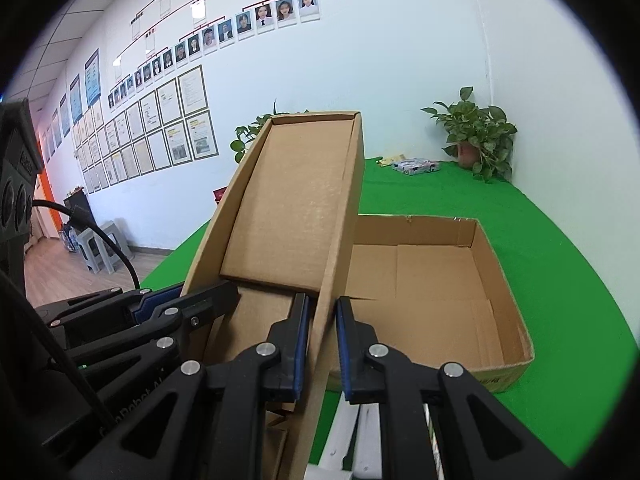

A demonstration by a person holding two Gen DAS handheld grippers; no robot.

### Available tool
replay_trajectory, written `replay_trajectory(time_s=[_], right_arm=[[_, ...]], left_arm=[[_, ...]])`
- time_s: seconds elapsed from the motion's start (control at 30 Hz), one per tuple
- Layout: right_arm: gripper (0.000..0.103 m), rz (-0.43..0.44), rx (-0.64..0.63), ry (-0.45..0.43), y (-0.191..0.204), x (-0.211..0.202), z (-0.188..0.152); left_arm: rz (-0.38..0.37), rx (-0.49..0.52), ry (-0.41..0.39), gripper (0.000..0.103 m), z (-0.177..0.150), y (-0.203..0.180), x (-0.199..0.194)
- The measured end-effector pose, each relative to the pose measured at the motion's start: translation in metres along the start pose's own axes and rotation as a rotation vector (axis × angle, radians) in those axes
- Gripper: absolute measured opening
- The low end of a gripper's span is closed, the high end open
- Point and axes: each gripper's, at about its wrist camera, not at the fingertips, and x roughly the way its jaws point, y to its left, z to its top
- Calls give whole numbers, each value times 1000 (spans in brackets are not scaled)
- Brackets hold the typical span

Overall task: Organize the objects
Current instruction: 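Lift the cardboard divider with both grippers and carry it over the box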

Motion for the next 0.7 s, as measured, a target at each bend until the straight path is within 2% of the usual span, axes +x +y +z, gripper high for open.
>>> replay_trajectory(time_s=[0.2,0.53,0.7], right_arm=[[13,6,-6,21,-10,24,16],[13,29,-15,21,-17,66,52],[13,31,-11,44,-21,90,58]], left_arm=[[8,6,5,10,31,2,33],[22,-4,10,10,83,34,91],[26,11,57,10,99,49,131]])
